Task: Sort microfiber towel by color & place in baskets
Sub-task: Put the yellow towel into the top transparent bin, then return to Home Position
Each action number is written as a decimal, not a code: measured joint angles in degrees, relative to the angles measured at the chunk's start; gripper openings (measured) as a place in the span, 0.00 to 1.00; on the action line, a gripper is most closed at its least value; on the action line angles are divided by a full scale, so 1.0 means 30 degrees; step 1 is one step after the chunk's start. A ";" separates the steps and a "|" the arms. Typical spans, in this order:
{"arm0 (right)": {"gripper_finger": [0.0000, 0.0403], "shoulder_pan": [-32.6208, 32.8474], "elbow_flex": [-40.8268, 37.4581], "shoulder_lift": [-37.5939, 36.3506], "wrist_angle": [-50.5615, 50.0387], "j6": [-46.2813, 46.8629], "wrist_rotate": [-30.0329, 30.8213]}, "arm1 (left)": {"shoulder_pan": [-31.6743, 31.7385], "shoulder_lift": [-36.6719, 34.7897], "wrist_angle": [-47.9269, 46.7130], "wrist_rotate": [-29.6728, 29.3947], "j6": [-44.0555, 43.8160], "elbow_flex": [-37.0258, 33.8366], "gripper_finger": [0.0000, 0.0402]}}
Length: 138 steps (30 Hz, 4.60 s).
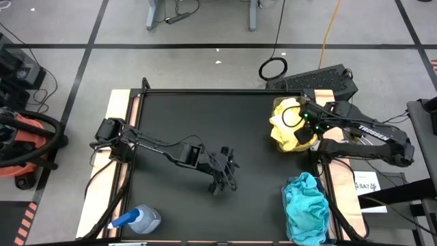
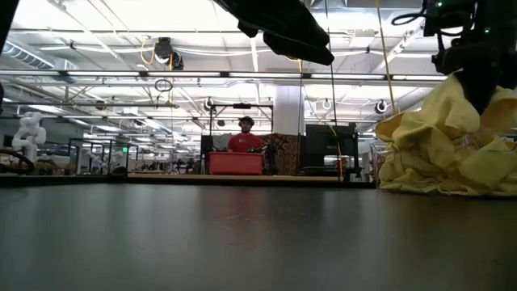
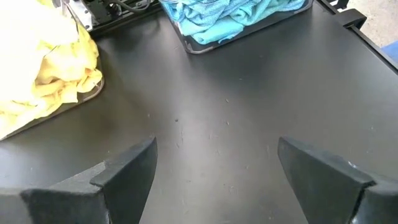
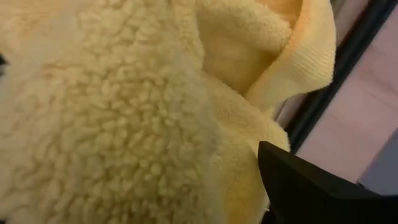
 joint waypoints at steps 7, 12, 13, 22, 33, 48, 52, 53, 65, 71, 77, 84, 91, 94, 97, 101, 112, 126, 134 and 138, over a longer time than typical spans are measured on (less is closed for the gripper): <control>0.52 0.0007 0.0007 -0.1512 0.1361 -0.1138 -0.2332 | 0.0000 0.0000 -0.0002 -0.0004 -0.0133 0.0000 0.84; 0.50 0.0007 0.0007 -0.2701 0.1592 -0.1175 -0.2848 | 0.0000 0.0000 -0.0002 -0.0004 -0.0133 0.0000 0.84; 0.50 0.0007 0.0011 -0.2936 0.1705 -0.1227 -0.3055 | 0.0000 0.0000 -0.0002 -0.0004 -0.0133 0.0000 0.84; 0.44 0.0007 0.1573 -0.4108 0.2154 -0.1615 -0.3310 | 0.0022 0.0002 0.0239 -0.0002 -0.0104 0.0000 0.84; 0.11 0.0007 0.1566 -0.3897 0.2074 -0.2012 -0.2327 | 0.0036 0.0002 0.0210 -0.0004 0.0020 0.0000 0.84; 0.01 0.0015 -0.4821 -0.1595 0.9239 -0.1206 -0.0920 | 0.0347 0.0000 0.0061 -0.0004 0.0028 0.0000 0.84; 0.00 0.0015 -0.5201 0.0154 1.0027 -0.0746 -0.0697 | 0.0409 0.0000 -0.0067 -0.0010 0.0020 0.0000 0.84; 0.00 0.0015 -0.5180 0.0559 1.0147 -0.0608 -0.0533 | 0.0415 0.0000 -0.0067 -0.0005 0.0020 0.0000 0.84; 0.00 0.0015 -0.5163 0.4999 1.0501 -0.0601 0.0149 | 0.0525 0.0000 -0.0944 -0.0011 0.0014 0.0000 0.84; 0.00 0.0015 -0.4270 0.4416 0.9454 -0.0794 0.0042 | 0.0525 0.0000 -0.1932 -0.0107 -0.0089 0.0000 0.84; 0.00 0.0105 -0.2286 0.2696 0.7913 -0.1351 -0.0381 | 0.0525 -0.0231 -0.2844 -0.1141 -0.0007 0.0000 0.84; 0.00 0.0876 0.0160 0.0471 0.7343 -0.2178 -0.1096 | 0.0568 -0.1353 -0.3550 -0.2962 0.0623 -0.0015 0.84; 0.00 0.2272 0.2240 -0.1744 0.7746 -0.3799 -0.1744 | 0.0907 -0.3693 -0.5085 -0.3719 0.0916 -0.0015 0.84; 0.00 0.3065 0.2604 -0.2713 0.8609 -0.4951 -0.2298 | 0.1019 -0.4891 -0.5862 -0.3774 0.0883 -0.0007 0.84; 0.00 0.3810 0.2630 -0.3802 0.9686 -0.5933 -0.3068 | 0.1027 -0.6071 -0.6616 -0.3951 0.0871 0.0000 0.84; 0.00 0.4609 0.2630 -0.5169 1.0669 -0.6857 -0.3891 | 0.1027 -0.7903 -0.7984 -0.4670 0.0508 0.0000 0.84; 0.00 0.5905 0.2630 -0.8043 1.1827 -0.8388 -0.4468 | 0.1027 -1.3542 -1.0441 -0.6782 -0.0950 -0.0457 0.84; 0.03 0.5982 -0.3673 -1.0989 1.9384 -0.7668 -0.9745 | 0.0991 -2.1941 -0.5730 -0.6675 -0.3086 -0.8628 0.84; 0.20 0.5977 -0.7280 -1.0870 2.3092 -0.7960 -1.0274 | 0.0984 -2.4346 -0.1120 -0.6018 -0.2917 -1.3178 0.84; 0.29 0.6272 -0.7834 -1.0871 2.3227 -0.8174 -1.0444 | 0.0984 -2.5543 0.1138 -0.5796 -0.2617 -1.5438 0.84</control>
